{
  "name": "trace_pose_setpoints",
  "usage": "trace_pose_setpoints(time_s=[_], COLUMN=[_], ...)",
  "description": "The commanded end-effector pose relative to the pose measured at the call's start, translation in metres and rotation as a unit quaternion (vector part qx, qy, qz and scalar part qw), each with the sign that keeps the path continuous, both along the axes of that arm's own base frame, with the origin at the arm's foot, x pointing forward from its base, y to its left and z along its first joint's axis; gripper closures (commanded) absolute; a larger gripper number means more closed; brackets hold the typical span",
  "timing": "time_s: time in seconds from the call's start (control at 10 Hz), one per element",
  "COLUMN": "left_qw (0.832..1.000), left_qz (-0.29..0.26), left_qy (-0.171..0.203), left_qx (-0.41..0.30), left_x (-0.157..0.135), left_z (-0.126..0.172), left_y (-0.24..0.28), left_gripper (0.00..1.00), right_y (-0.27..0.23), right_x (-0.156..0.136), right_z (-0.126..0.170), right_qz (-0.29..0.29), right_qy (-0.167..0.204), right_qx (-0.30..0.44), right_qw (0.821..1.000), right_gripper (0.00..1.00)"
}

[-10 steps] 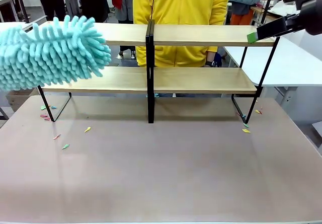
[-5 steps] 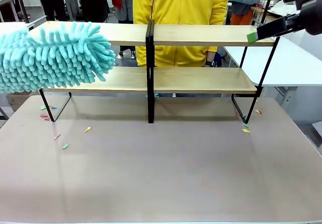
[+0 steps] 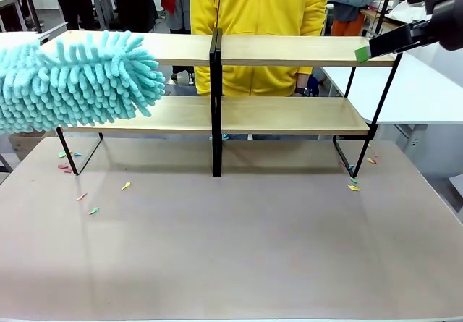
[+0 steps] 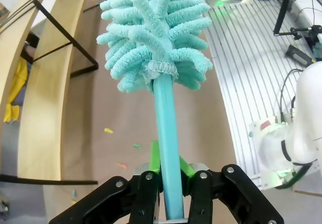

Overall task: Clean the shelves.
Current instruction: Clean another randomly selected level of the Shelf with the Duster.

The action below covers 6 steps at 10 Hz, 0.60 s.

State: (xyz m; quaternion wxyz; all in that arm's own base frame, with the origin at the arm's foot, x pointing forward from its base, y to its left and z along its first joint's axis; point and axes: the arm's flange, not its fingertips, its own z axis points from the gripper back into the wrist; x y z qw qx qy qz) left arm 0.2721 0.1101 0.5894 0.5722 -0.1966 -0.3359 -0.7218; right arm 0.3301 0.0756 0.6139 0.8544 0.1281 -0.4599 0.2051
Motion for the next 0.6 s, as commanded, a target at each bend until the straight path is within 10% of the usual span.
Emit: trace_pose_setpoints(time_s=[0.0, 0.5], left_qw=[1.0, 1.0], left_qz=[-0.009, 0.0], left_qy=[-0.002, 0.0], left_qx=[-0.003, 0.0], left_x=[-0.0015, 0.0], left_z=[0.0011, 0.0], left_y=[0.0019, 0.0], left_gripper=[1.0, 0.96], right_y=[-0.0005, -0.0005], right_x=[0.0013, 0.0013], right_z=[0.001, 0.001], right_qz=[0.0, 0.0], right_qy=[-0.001, -0.001], right_qx=[0.0, 0.0], right_qw=[1.0, 1.0], right_gripper=[0.0, 0.0])
